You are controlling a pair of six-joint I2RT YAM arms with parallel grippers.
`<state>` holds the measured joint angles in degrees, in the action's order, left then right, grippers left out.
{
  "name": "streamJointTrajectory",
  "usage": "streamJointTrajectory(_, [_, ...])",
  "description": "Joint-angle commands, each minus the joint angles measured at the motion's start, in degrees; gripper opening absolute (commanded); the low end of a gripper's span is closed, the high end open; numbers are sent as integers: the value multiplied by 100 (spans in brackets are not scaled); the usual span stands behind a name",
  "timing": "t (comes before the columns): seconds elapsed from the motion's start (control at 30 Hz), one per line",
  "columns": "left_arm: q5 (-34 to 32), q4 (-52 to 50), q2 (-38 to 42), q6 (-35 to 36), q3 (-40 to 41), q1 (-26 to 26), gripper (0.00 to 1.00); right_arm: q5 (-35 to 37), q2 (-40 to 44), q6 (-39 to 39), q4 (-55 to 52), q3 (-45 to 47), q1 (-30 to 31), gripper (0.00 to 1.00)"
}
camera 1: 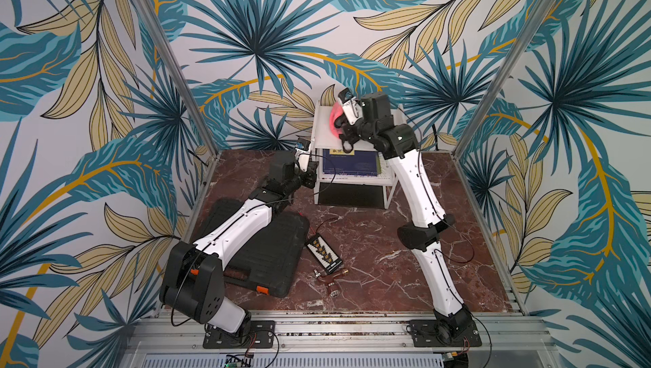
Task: Wipe the bookshelf clean with a cloth
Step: Hold the shelf at the center of the board.
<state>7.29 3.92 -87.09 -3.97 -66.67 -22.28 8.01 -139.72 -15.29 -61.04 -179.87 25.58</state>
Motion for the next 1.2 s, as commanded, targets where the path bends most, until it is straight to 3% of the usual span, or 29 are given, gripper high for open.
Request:
streamJointTrajectory(0.0, [-76, -821, 240, -280, 328, 38, 0, -24, -91, -216, -2134, -181, -451, 0])
streamJointTrajectory(0.23, [-76, -838, 185, -331, 235, 41, 0, -1108, -70, -899, -2172, -180, 974, 0])
streamJointTrajectory(0.43, [-238, -880, 414, -240, 403, 45, 0, -467, 781, -683, -2522, 478, 234, 0])
streamJointTrajectory(0.57, [-307, -812, 567, -216, 552, 54, 0, 220, 1630, -778, -1183, 2354, 19, 0])
streamJointTrajectory(0.7, [-298, -762, 543, -225, 540, 55, 0, -340, 2694, -379, 1410, 5012, 18, 0])
streamJointTrajectory(0.83, [-227, -754, 520, -240, 479, 57, 0, -488, 3333, -218, 2562, 6683, 30, 0])
streamJointTrajectory(0.93, [-227, -756, 534, -241, 465, 55, 0, -219, 3882, -600, 3179, 7712, 43, 0])
streamJointTrajectory(1.03, [-156, -748, 507, -242, 444, 57, 0, -449, 3361, -259, 2453, 6858, 144, 0])
streamJointTrajectory(1.17, [-119, -757, 430, -307, 403, 53, 0, -261, 2238, -552, 1994, 5559, 853, 0])
